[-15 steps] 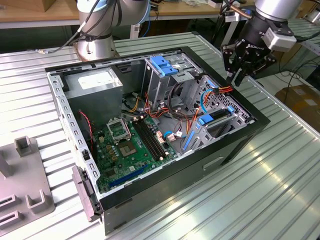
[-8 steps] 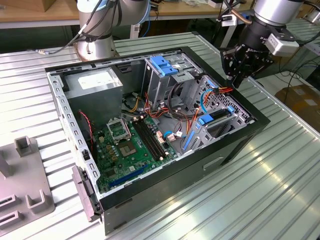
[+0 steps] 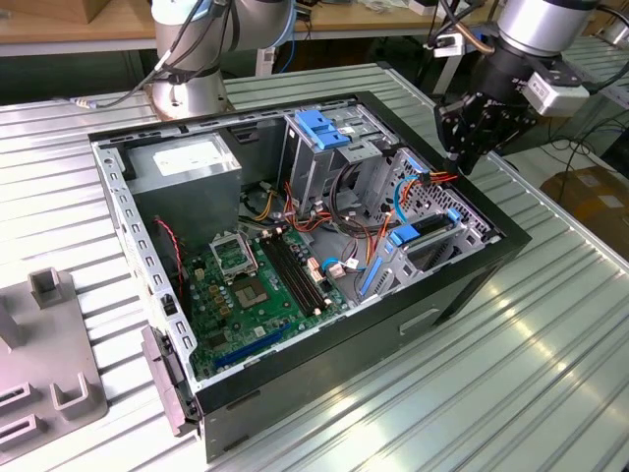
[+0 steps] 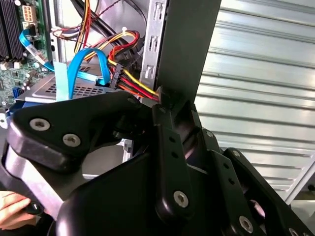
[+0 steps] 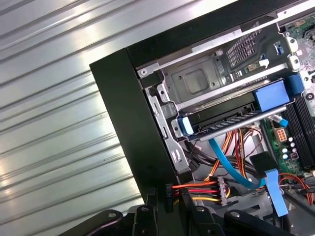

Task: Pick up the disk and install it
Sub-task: 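Insert the first disk wire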

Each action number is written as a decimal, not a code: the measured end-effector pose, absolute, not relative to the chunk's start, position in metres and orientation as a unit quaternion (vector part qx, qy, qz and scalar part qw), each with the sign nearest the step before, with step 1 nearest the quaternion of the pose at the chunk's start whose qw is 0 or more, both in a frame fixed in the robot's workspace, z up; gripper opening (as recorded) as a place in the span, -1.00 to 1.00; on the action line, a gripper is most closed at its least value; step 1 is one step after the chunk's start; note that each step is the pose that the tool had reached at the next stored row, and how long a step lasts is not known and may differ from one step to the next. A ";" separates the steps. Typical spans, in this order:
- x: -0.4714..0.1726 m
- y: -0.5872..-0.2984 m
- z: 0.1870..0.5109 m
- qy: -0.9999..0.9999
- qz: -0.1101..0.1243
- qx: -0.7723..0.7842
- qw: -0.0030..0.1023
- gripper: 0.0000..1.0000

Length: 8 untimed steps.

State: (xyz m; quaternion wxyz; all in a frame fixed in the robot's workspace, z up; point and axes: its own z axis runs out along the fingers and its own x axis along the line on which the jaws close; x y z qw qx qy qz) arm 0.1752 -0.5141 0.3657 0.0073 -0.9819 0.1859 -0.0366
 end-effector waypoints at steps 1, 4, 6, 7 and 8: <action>0.173 -0.514 0.366 0.185 -0.037 -0.982 0.008 -0.37; 0.172 -0.514 0.365 0.184 -0.038 -0.982 0.008 -0.37; 0.172 -0.514 0.365 0.184 -0.039 -0.982 0.007 -0.37; 0.172 -0.514 0.364 0.184 -0.040 -0.982 0.007 -0.37; 0.172 -0.514 0.364 0.184 -0.041 -0.982 0.007 -0.37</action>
